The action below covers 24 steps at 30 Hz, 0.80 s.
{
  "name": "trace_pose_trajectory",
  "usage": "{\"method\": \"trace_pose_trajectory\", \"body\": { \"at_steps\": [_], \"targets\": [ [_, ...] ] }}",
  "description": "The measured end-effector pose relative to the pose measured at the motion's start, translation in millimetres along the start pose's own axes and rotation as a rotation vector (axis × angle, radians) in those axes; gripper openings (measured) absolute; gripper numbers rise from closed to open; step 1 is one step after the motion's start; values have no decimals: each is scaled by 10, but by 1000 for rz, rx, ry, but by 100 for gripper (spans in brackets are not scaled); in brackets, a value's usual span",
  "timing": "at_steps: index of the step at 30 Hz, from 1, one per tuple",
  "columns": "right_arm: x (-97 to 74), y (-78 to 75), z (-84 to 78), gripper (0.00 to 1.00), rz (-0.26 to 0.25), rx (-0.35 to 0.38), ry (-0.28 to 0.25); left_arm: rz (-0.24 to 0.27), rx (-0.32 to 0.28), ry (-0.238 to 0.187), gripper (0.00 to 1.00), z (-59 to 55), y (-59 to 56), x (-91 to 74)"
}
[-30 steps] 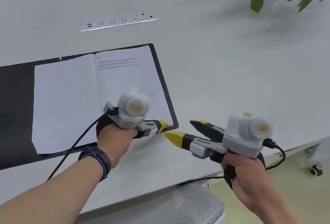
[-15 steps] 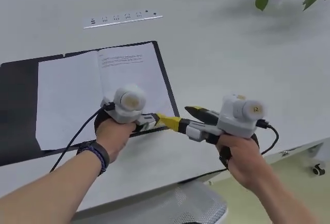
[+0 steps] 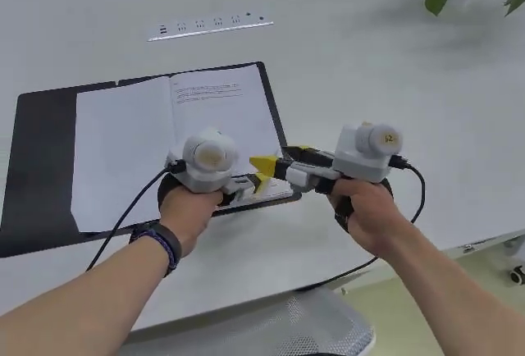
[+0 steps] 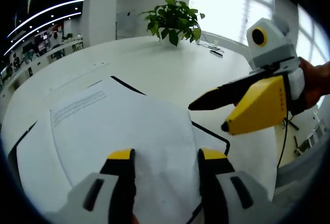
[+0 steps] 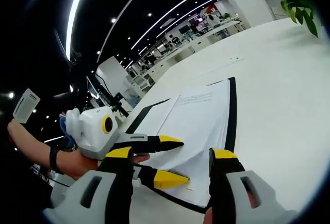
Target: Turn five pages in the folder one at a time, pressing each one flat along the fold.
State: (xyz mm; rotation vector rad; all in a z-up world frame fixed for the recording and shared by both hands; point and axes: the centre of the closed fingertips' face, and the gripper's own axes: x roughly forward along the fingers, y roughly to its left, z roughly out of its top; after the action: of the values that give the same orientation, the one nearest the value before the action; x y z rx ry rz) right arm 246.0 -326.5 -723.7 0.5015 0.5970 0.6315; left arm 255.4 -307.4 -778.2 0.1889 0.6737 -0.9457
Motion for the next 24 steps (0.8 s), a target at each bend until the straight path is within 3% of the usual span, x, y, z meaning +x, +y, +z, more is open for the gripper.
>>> {"method": "trace_pose_trajectory", "body": {
  "at_steps": [9,14,24],
  "targets": [
    [100,-20,30,55,23,39,-10,-11,-38,-14,47,16,2,-11],
    [114,2,33,49,39,58,-18,-20,-44,-12,49,8,-15,-29],
    [49,-23,9,31,37,109,-47,-45,-40,19,64,-50,-120,-179]
  ]
}}
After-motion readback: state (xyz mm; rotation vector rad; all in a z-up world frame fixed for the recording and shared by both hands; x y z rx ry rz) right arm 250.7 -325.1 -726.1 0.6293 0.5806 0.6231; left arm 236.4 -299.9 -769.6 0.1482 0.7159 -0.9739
